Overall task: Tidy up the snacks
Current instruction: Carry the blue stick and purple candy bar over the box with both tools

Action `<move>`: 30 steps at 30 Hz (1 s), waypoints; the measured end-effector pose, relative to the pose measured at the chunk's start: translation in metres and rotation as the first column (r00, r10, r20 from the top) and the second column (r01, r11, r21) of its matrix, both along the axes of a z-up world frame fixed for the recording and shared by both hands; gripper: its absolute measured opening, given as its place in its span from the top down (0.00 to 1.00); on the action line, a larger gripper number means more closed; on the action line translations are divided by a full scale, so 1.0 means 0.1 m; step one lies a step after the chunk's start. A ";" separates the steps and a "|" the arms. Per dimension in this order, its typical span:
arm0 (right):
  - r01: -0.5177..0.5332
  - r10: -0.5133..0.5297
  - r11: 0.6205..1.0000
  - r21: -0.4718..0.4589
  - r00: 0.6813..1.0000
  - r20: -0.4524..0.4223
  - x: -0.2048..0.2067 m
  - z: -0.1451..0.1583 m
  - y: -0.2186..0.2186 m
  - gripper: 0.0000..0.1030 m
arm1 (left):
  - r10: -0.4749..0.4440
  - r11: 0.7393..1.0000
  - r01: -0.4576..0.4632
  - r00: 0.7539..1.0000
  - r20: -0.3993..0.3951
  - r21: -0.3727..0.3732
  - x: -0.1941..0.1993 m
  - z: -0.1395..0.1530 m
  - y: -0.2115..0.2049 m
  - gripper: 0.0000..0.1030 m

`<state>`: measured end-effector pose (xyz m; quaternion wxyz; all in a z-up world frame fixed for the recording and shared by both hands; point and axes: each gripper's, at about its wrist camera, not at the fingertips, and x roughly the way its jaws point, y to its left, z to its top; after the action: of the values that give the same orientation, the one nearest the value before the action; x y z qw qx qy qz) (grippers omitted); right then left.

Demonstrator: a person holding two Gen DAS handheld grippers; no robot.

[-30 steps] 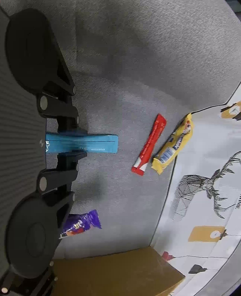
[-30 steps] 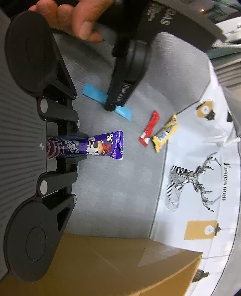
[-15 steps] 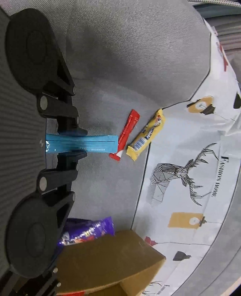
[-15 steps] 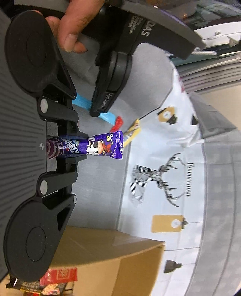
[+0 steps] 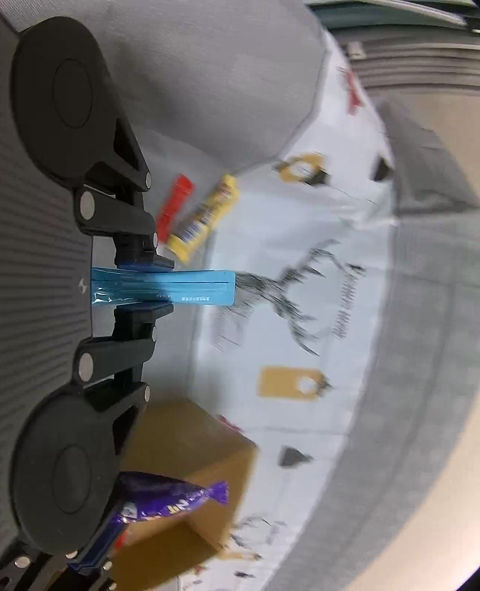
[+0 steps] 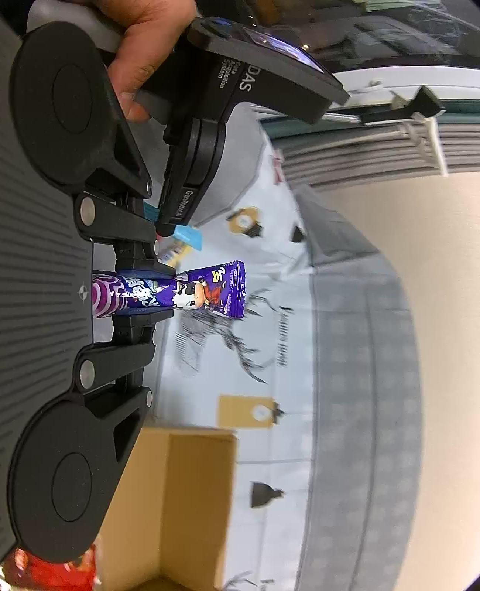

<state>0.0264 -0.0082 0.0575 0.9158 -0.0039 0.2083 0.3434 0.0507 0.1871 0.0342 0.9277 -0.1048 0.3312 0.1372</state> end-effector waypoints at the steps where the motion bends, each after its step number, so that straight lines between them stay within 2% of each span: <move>1: 0.008 -0.008 1.000 0.011 1.000 0.015 0.00 0.02 -0.05 0.84 | -0.007 1.000 0.007 1.000 0.028 0.003 0.00 0.03 -0.05 0.83; 7: 0.066 -0.071 0.996 0.063 0.995 0.074 0.04 0.13 -0.34 0.84 | -0.046 0.999 0.048 0.987 0.153 -0.010 0.05 0.16 -0.36 0.83; 13: 0.144 -0.153 0.984 0.101 0.984 0.091 0.10 0.18 -0.65 0.84 | -0.096 0.994 0.105 0.971 0.219 -0.033 0.12 0.21 -0.67 0.83; 23: 0.280 -0.290 0.953 0.118 0.954 0.080 0.21 0.13 -1.18 0.84 | -0.216 0.975 0.222 0.945 0.244 0.003 0.25 0.16 -1.21 0.83; 30: 0.394 -0.402 0.909 0.137 0.915 0.032 0.32 0.08 -1.57 0.84 | -0.311 0.950 0.306 0.909 0.278 0.063 0.25 0.18 -1.51 0.83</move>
<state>0.0582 -0.1652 0.0659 0.9706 0.0870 0.1553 0.1618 0.0758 0.0362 0.0518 0.9764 -0.0616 0.2055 -0.0246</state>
